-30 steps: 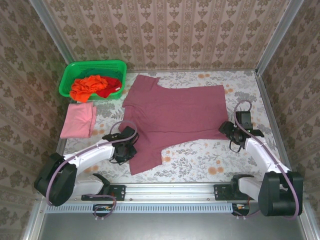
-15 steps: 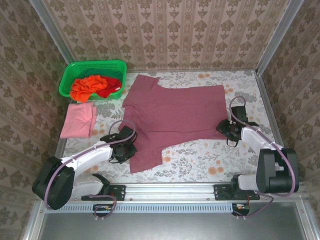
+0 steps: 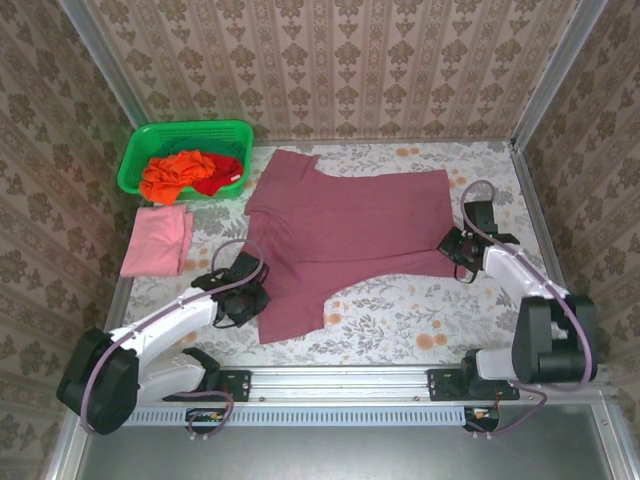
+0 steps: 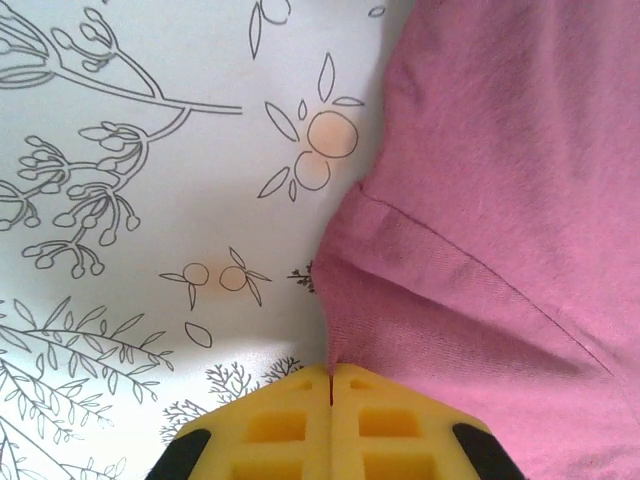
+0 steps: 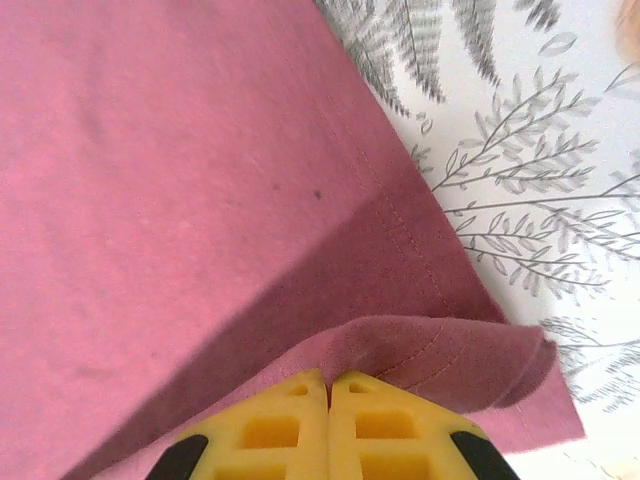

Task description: Fold and stack the t-shirts

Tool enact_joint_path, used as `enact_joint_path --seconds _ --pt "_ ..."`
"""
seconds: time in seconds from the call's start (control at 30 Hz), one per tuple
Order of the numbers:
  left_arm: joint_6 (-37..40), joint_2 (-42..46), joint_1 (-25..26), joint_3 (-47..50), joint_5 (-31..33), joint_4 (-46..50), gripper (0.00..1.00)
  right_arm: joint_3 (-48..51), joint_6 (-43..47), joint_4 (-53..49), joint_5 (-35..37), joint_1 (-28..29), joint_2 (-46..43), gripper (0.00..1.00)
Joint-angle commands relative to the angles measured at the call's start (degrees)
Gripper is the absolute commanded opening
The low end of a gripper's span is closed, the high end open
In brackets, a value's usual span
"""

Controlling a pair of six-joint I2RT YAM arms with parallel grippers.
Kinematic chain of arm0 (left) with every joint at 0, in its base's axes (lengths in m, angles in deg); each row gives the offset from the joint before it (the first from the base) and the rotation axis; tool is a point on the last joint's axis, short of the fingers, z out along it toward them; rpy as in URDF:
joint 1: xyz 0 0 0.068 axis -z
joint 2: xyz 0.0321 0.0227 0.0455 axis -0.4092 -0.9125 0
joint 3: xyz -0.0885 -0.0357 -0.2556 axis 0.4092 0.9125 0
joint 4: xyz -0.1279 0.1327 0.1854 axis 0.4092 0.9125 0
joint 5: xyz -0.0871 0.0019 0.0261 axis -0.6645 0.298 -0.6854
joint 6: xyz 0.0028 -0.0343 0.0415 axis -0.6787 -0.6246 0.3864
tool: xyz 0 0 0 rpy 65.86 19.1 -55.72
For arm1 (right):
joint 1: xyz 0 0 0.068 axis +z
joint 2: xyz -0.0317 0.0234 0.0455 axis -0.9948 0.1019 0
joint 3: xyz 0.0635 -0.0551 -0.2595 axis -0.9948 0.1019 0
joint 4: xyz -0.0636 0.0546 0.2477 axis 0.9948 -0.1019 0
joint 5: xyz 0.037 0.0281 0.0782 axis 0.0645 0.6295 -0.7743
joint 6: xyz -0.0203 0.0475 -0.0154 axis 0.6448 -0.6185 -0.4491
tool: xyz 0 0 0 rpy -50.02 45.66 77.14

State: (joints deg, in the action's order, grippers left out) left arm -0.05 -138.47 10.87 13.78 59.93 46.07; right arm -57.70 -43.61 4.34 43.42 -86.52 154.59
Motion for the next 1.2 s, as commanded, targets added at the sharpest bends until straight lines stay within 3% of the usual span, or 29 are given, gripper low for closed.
enact_joint_path --seconds 0.0,0.2,0.33,0.37,0.43,0.5,0.63,0.77,0.83,0.97,1.17 --pt "1.7 2.0 -1.1 -0.3 0.0 4.0 0.00 0.7 1.0 -7.0 4.5 0.2 -6.1 0.00" --pt "3.8 3.3 -2.9 -1.3 -1.4 6.3 0.00 5.4 -2.7 -16.1 1.9 0.6 -15.1 0.02" --pt "4.8 3.3 -3.8 -1.6 -2.5 6.3 0.00 10.9 -5.8 -16.8 -2.7 1.1 -19.0 0.12" --pt "4.9 3.2 -4.0 -1.6 -2.9 6.2 0.00 11.5 -5.8 -16.8 -2.4 1.1 -19.5 0.21" --pt "5.2 3.1 -4.2 -1.5 -3.3 6.2 0.00 11.7 -5.0 -17.0 -0.4 1.1 -20.9 0.52" --pt "5.5 2.9 -4.4 -1.4 -3.6 6.2 0.00 11.3 -4.7 -17.8 1.3 1.0 -21.8 0.61" --pt "5.8 3.0 -4.8 -1.5 -3.9 6.3 0.00 12.3 -7.0 -19.9 2.3 0.8 -22.3 0.62" --pt "5.6 3.4 -4.9 -1.5 -4.0 6.4 0.00 14.8 -10.2 -21.2 3.1 0.3 -22.2 0.54" --pt "5.6 3.8 -5.0 -1.2 -3.8 6.5 0.00 16.2 -10.4 -19.9 2.4 -0.1 -22.4 0.48" --pt "5.8 3.9 -5.5 -0.6 -4.1 6.1 0.00 17.5 -11.1 -15.6 -1.9 -0.3 -20.1 0.46" --pt "5.7 3.8 -5.9 0.1 -4.4 5.0 0.00 18.1 -10.5 -11.6 -1.4 -0.4 -16.3 0.38"
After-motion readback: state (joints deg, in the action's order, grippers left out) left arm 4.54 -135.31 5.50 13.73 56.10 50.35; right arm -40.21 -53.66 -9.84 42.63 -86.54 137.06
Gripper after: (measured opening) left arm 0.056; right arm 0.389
